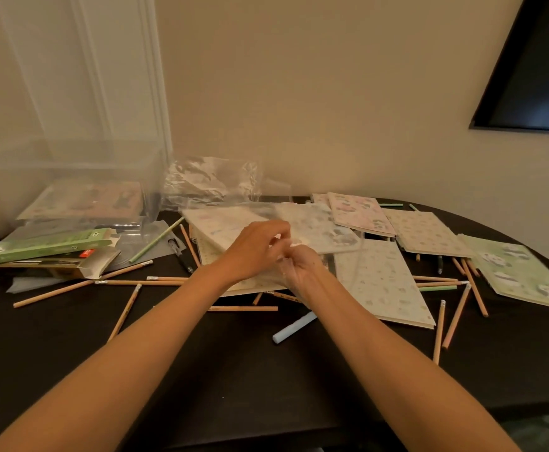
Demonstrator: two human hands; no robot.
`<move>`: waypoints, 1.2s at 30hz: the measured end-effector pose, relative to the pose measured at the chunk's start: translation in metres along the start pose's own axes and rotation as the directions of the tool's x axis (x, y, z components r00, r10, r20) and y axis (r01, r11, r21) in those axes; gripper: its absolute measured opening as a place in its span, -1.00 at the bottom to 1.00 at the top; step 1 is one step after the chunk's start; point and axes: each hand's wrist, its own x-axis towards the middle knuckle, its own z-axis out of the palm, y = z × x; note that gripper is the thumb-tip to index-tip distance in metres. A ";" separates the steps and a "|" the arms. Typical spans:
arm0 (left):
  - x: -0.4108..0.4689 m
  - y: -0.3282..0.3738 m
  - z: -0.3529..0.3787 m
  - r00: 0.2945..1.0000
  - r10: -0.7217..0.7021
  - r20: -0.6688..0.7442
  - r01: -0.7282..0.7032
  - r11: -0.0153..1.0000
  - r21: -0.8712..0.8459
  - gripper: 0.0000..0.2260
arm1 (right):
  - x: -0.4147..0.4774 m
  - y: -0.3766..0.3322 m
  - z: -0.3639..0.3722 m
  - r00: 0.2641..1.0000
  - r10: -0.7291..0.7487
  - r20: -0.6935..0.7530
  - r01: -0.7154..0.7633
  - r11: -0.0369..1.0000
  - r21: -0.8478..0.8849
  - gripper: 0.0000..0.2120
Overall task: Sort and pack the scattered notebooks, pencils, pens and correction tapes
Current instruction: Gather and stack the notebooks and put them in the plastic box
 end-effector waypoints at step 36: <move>0.157 -0.020 0.078 0.721 -0.640 0.267 0.640 0.762 0.098 -0.85 | 0.066 -0.146 -0.120 0.740 -0.659 -0.137 -0.029 0.172 -0.985 -0.66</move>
